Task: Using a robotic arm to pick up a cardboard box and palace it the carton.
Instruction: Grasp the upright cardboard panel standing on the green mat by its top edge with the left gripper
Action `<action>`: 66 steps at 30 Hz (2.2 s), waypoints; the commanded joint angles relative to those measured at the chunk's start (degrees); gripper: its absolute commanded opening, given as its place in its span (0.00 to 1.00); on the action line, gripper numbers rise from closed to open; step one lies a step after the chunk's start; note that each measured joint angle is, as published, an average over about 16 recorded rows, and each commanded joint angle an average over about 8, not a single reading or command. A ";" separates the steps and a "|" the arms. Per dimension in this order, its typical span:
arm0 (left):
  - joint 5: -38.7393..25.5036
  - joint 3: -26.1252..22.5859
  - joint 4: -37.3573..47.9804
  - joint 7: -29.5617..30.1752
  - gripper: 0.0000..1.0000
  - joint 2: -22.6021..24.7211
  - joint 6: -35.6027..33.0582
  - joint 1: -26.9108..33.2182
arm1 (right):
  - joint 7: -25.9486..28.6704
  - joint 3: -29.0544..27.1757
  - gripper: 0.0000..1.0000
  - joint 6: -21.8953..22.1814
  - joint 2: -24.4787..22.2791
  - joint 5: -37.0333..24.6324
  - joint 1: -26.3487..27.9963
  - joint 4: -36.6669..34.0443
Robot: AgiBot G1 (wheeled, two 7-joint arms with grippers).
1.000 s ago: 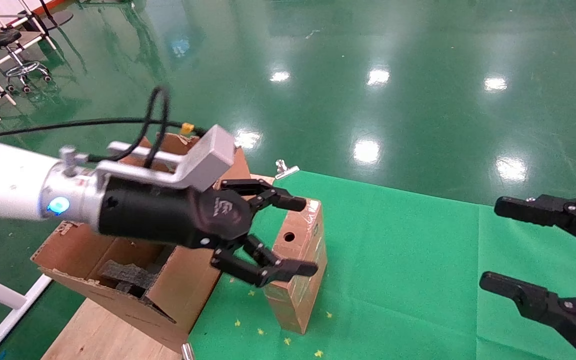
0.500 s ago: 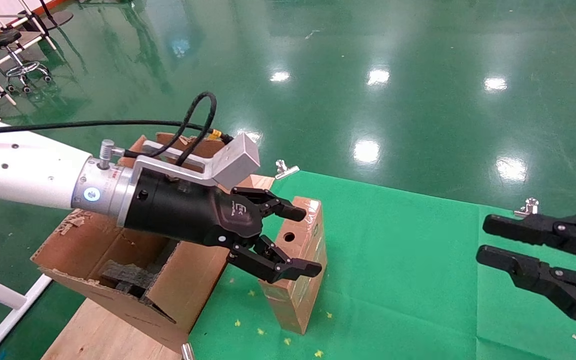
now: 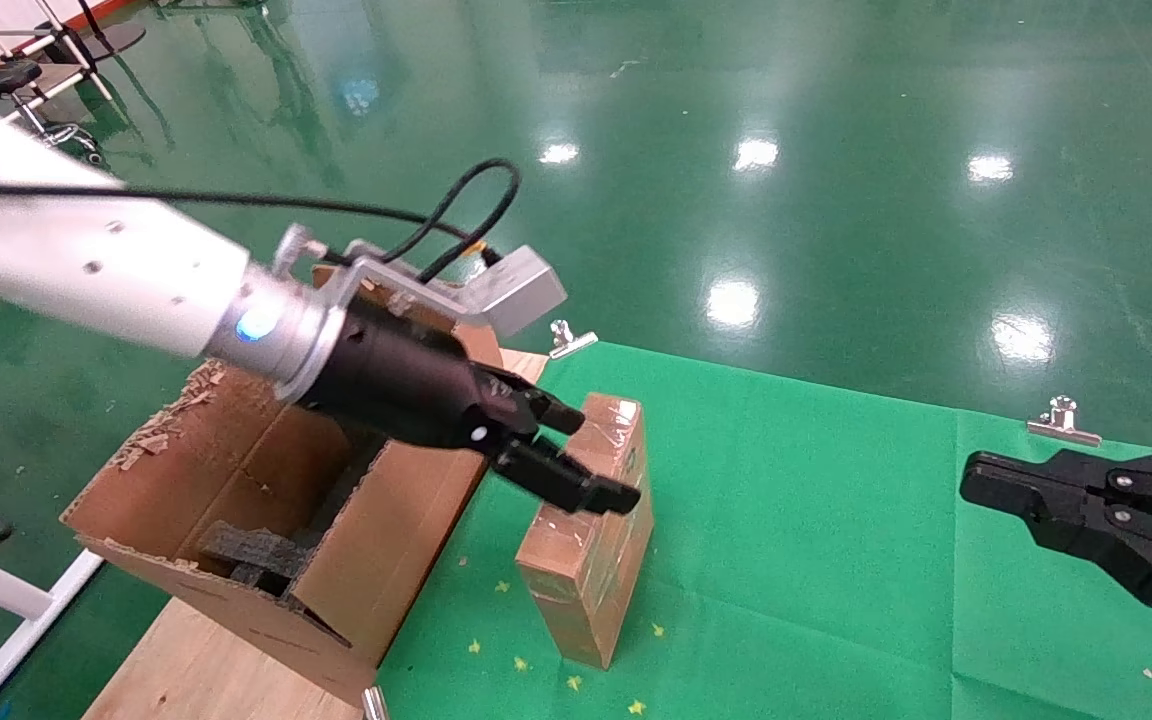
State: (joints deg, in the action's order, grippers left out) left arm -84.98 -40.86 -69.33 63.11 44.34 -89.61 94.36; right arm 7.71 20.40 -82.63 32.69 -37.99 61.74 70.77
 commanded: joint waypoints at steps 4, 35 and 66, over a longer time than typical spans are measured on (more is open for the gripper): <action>-3.78 -3.53 0.65 8.90 1.00 2.68 -0.59 3.89 | 0.00 0.00 0.00 0.00 0.00 0.00 0.00 0.00; -11.96 -18.25 4.14 21.42 0.03 11.20 1.11 7.89 | 0.00 0.00 1.00 0.01 0.00 0.01 -0.01 -0.01; -11.70 -17.86 3.89 21.33 0.00 10.86 0.95 7.85 | 0.00 0.00 1.00 0.01 0.00 0.01 -0.01 -0.01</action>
State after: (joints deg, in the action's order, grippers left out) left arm -96.54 -58.61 -65.54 84.32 55.07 -88.65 102.35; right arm 7.70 20.40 -82.62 32.68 -37.98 61.73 70.76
